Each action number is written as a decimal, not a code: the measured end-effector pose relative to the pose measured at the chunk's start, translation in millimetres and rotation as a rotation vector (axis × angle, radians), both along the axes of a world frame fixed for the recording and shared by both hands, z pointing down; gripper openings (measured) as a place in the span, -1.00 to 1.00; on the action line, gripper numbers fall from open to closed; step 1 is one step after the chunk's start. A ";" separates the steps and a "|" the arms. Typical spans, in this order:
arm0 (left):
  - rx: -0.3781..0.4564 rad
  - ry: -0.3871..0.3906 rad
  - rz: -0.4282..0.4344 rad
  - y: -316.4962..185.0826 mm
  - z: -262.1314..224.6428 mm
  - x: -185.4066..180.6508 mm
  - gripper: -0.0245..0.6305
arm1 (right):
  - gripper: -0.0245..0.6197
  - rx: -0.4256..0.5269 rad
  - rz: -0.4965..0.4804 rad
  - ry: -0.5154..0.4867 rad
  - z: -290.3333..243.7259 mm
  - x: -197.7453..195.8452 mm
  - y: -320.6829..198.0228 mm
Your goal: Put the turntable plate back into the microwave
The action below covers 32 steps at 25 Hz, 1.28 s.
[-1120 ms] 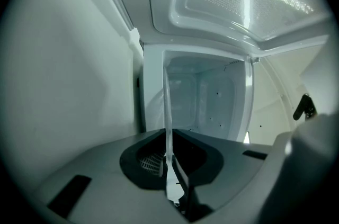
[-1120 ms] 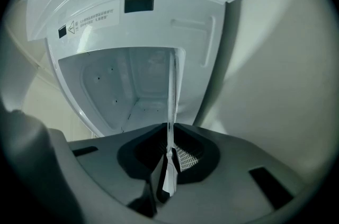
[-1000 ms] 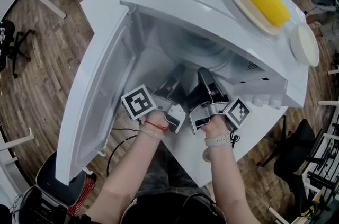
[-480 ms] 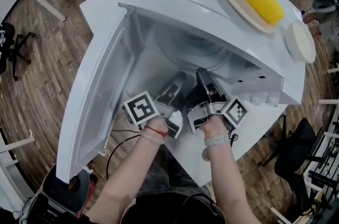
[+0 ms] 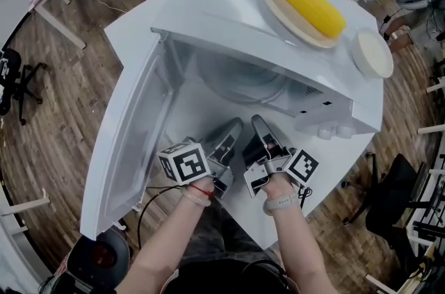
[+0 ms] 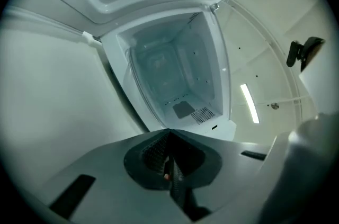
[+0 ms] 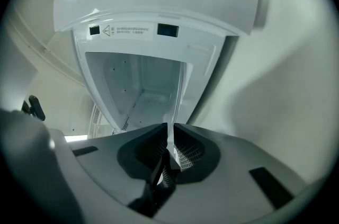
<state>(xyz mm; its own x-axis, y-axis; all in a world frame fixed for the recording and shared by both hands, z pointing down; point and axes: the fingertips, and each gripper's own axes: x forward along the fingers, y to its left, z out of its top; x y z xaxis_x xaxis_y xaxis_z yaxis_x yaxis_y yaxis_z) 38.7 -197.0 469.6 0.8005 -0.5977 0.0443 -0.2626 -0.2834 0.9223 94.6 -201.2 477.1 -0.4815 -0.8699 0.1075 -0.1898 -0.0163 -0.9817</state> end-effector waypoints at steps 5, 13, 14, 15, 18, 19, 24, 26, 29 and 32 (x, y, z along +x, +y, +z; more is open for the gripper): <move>0.022 -0.059 0.029 18.4 -1.3 2.9 -0.89 | -0.77 0.032 -0.045 0.053 -11.2 -0.9 18.7; 0.067 -0.130 0.078 47.5 -14.2 9.7 -0.89 | -0.79 0.075 -0.134 0.141 -26.8 -10.0 59.0; 0.075 -0.139 0.084 52.7 -16.2 10.5 -0.89 | -0.79 0.079 -0.144 0.156 -28.1 -10.3 64.6; 0.083 -0.149 0.090 58.3 -17.8 11.2 -0.89 | -0.79 0.083 -0.153 0.178 -28.8 -9.7 70.5; 0.097 -0.165 0.102 75.3 -20.4 12.2 -0.89 | -0.79 0.126 -0.179 0.283 -32.5 -5.0 88.7; 0.097 -0.162 0.101 81.0 -21.3 11.5 -0.89 | -0.79 0.159 -0.189 0.315 -35.7 -5.3 94.4; 0.134 -0.175 0.101 108.7 -30.1 7.9 -0.89 | -0.79 0.294 -0.253 0.420 -61.7 -21.0 120.9; 0.156 -0.190 0.100 117.8 -35.1 7.4 -0.89 | -0.79 0.325 -0.277 0.472 -69.6 -24.2 131.0; 0.188 -0.210 0.092 129.1 -43.6 4.2 -0.89 | -0.80 0.372 -0.308 0.532 -80.5 -30.7 144.8; 0.217 -0.227 0.081 138.6 -54.4 -2.2 -0.89 | -0.80 0.415 -0.335 0.594 -91.4 -38.2 156.4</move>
<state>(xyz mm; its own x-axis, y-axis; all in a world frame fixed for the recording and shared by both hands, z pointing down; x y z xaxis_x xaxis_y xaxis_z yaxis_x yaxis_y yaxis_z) 36.6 -58.4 415.3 0.8299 -0.5479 0.1057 -0.4234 -0.4949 0.7588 56.4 -44.8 385.7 -0.6879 -0.7146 0.1272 -0.6132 0.4785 -0.6285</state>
